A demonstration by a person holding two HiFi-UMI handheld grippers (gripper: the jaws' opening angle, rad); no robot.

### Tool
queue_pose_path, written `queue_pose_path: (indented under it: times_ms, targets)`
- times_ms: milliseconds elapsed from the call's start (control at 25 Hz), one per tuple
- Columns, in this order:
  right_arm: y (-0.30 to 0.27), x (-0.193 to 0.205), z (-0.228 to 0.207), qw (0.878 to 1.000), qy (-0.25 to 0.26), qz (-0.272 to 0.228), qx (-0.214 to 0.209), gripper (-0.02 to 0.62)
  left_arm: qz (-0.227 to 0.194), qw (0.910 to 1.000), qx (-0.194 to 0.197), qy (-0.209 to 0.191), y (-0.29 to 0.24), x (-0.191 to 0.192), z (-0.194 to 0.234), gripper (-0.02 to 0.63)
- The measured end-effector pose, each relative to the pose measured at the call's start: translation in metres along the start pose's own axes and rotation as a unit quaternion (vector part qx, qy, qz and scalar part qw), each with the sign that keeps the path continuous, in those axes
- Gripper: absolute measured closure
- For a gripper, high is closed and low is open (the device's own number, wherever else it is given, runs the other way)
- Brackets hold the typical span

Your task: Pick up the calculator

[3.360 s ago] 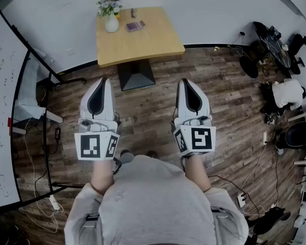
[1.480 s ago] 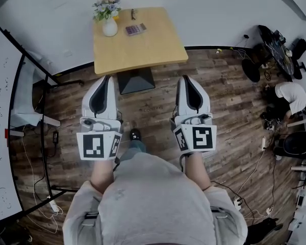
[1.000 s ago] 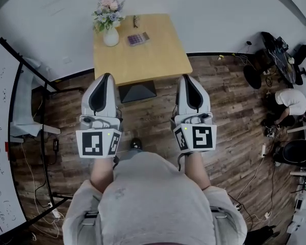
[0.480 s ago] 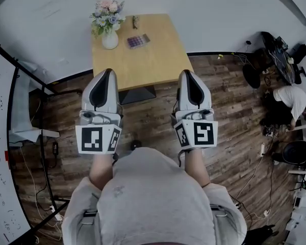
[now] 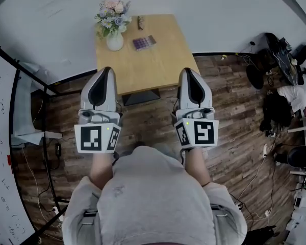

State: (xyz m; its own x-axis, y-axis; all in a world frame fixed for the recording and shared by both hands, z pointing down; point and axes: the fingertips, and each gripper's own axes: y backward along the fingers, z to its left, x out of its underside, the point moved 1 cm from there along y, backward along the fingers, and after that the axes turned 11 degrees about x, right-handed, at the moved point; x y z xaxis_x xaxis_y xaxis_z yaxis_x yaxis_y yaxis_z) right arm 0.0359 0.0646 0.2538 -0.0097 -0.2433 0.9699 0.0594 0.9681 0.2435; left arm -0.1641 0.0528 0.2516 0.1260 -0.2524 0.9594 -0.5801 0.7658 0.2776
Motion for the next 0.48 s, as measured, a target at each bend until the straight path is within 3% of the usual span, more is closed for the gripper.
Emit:
queue_pose_path:
  times_ms: [480]
  targets:
    - [-0.022, 0.016, -0.006, 1.000, 0.005, 0.018, 0.013, 0.594, 0.012, 0.9998, 0.007, 0.014, -0.022, 0.020, 0.015, 0.600]
